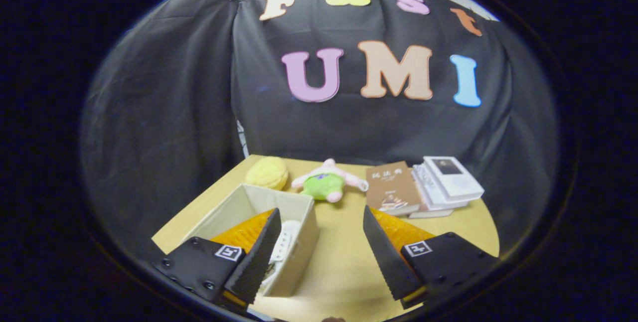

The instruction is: Open the storage box then place both shoes into the box .Put the left shoe in first, then the right shoe, with the right side of both shoes facing outward in a uniform manner.

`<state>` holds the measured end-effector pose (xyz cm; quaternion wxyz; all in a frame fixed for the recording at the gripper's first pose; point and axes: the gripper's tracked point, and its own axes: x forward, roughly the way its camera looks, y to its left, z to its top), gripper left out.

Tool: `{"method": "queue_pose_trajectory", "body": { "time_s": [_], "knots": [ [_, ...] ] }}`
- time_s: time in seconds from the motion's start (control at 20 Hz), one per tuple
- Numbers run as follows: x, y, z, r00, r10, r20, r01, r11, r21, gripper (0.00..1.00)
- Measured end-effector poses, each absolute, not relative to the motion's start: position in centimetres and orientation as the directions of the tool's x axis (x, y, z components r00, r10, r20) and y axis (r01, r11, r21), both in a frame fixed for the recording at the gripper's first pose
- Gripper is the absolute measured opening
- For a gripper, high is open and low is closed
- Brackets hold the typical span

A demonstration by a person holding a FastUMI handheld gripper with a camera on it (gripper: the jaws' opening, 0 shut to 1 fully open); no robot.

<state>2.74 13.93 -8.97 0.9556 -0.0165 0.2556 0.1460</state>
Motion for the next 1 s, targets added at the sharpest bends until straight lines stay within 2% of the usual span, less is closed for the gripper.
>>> {"method": "queue_pose_trajectory", "body": {
  "time_s": [0.6, 1.0],
  "knots": [
    [3.1, 1.1, -1.8, 0.95, 0.148, -0.275, -0.159, 0.987, -0.019, 1.0],
    [3.0, -3.4, -0.9, 0.967, 0.124, -0.223, -0.127, 0.992, 0.001, 1.0]
  ]
}}
